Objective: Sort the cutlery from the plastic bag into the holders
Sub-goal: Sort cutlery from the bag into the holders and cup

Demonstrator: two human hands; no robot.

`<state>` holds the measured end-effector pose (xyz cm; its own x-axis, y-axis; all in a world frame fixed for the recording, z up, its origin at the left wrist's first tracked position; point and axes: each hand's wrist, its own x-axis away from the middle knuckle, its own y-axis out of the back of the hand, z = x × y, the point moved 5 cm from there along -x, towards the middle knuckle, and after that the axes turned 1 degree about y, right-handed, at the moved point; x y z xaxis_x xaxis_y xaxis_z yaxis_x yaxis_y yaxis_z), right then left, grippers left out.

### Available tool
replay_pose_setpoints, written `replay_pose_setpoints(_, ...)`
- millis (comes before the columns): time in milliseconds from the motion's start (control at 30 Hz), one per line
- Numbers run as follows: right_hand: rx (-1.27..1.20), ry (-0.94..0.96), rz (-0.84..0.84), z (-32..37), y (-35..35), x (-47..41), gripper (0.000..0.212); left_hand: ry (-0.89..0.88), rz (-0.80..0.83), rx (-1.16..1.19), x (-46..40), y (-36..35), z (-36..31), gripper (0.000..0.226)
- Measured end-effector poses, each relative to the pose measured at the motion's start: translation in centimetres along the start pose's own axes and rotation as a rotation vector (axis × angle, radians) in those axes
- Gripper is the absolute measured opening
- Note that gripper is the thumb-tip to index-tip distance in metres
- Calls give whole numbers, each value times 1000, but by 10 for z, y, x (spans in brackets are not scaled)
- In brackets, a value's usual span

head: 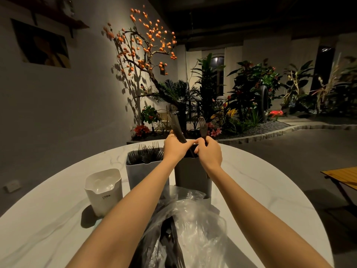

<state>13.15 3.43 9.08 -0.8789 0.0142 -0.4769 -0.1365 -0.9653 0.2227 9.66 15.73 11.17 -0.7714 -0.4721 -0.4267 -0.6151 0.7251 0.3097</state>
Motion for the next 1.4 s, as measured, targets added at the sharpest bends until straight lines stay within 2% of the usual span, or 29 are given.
replay_pose_setpoints(67, -29, -7, -2, -1, 0, 0, 28, -22, 1, 9, -1, 0, -1, 47)
replay_pose_setpoints(167, -74, -18, 3, -1, 0, 0, 27, -62, -42, 61, -3, 4, -3, 83)
replay_pose_setpoints(233, -84, -18, 12, -1, 0, 0, 25, -104, -75, 91, -3, 8, -2, 91)
replay_pose_setpoints(500, -107, -22, 30, -3, -2, 0, 25, -284, -129, -46, -5, 14, -6, 59)
replay_pose_setpoints(600, -116, -19, 34, -3, -2, 0, 25, -282, -152, -69, -11, 18, -9, 60)
replay_pose_setpoints(700, -110, -12, 39, -3, -1, -1, 25, -191, -73, -114, -17, 13, -2, 58)
replay_pose_setpoints(800, -91, 3, 41, -3, -1, 0, 25, -123, 6, -325, -14, 1, 10, 38)
replay_pose_setpoints(900, -88, 4, 38, -3, -1, 0, 26, -184, 6, -504, -9, -7, 9, 38)
replay_pose_setpoints(1033, -108, 2, 48, -4, -2, -2, 23, -214, -48, -342, -14, -3, 1, 36)
replay_pose_setpoints(1100, -103, 9, 49, -4, -2, -2, 23, -231, 9, -334, -16, -5, 1, 41)
replay_pose_setpoints(1233, -61, 19, 53, -3, -2, -1, 25, -152, 218, -423, -11, -12, 10, 37)
replay_pose_setpoints(1300, -33, 26, 68, -2, -2, -1, 25, -153, 240, -427, -8, -12, 11, 40)
replay_pose_setpoints(1400, 5, 44, 111, 2, -1, -1, 24, -183, 195, -309, -6, -8, 3, 36)
